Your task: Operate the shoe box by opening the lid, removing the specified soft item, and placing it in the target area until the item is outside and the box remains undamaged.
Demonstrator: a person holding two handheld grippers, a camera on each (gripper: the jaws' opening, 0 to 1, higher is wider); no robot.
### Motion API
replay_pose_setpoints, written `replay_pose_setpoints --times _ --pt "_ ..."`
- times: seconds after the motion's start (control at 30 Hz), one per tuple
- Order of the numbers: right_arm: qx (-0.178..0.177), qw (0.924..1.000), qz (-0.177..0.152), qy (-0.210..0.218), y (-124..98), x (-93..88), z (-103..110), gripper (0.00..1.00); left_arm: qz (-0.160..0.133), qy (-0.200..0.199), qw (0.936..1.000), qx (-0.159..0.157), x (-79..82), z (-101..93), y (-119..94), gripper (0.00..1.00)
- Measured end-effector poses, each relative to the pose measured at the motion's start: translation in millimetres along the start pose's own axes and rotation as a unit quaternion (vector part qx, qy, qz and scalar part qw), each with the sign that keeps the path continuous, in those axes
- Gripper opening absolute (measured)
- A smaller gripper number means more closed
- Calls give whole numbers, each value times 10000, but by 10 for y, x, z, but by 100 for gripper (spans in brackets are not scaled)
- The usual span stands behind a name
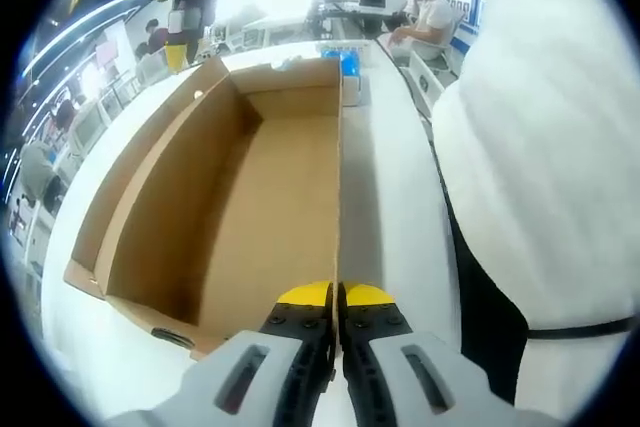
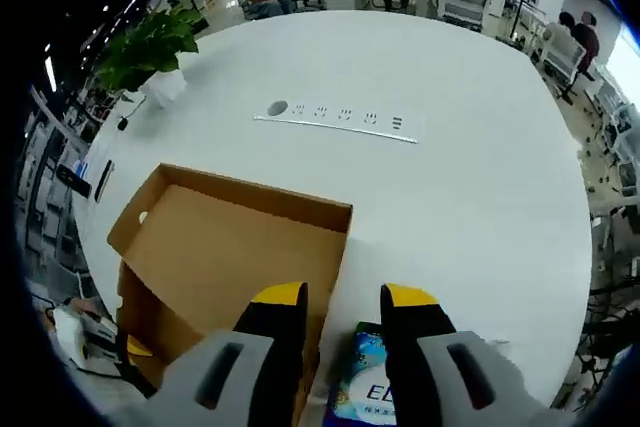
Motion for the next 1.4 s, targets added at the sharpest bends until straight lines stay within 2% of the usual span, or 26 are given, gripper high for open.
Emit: replay_pose_setpoints --times 0.07,0.13,0.2,0.23,0.3,0.43,0.47,0.57,0.63,0.7,0.73,0.8,0.97,1.03,1.07,1.13,1.17,1.3,1.33,1.4 --pt "101 9996 53 267 67 33 2 30 -8 15 10000 12 1 -3 1 1" --pt "-57 9998 140 136 134 49 -46 29 -4 12 10000 8 8 -3 0 1" --pt "-45 9998 122 173 181 57 -73 29 -5 28 10000 -18 13 0 -1 1" --pt "51 9994 109 338 227 45 -75 29 -6 26 10000 -38 15 6 -2 1" --pt "27 9975 263 648 255 -28 -31 27 16 22 10000 -88 21 12 -2 1" --pt "-136 9984 155 527 275 -22 -20 24 17 110 9999 -88 17 -4 4 1" --pt "-64 9980 203 589 405 42 -182 24 20 113 9999 -93 19 -1 5 1" --pt "-115 9976 239 633 511 115 -291 25 18 85 9999 -133 24 11 5 1" --pt "-346 9988 316 151 610 186 -421 25 16 97 9999 -113 24 9 8 1" --pt "-345 9988 336 -32 653 203 -424 25 17 103 9999 -101 24 13 12 1" --pt "-267 9993 270 35 673 212 -410 25 14 103 9999 -99 23 15 12 1" --pt "-84 9987 267 430 724 227 -403 25 9 103 9999 -98 26 17 13 1" --pt "-243 9986 323 328 818 225 -439 27 45 98 9998 -147 31 37 21 1" --pt "-207 9981 332 469 859 217 -460 28 38 109 9999 -129 31 38 21 1" --pt "-108 9979 351 541 869 194 -414 29 33 100 9999 -123 33 41 21 1" --pt "-131 9970 432 621 865 133 -349 31 46 90 9999 -131 30 34 21 1" --pt "-145 9969 442 641 870 117 -336 29 57 67 9999 -142 31 36 22 1" --pt "-80 9939 476 994 907 67 -275 12 51 88 9999 -119 29 32 20 1" --pt "-84 9929 413 1112 940 57 -258 12 46 90 9999 -113 25 32 23 1" --pt "-37 9934 451 1059 962 15 -204 13 50 82 9999 -119 23 34 24 1"
Point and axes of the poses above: the point that each gripper's makers call its tool centre point, and the gripper's own axes: y roughly forward along the fingers, z roughly to its left, x roughly out of its top, the point moved 9 cm from there along -y, roughly backward along the fingers, and after that the axes turned 14 degrees about -y, right-handed, at the moved point
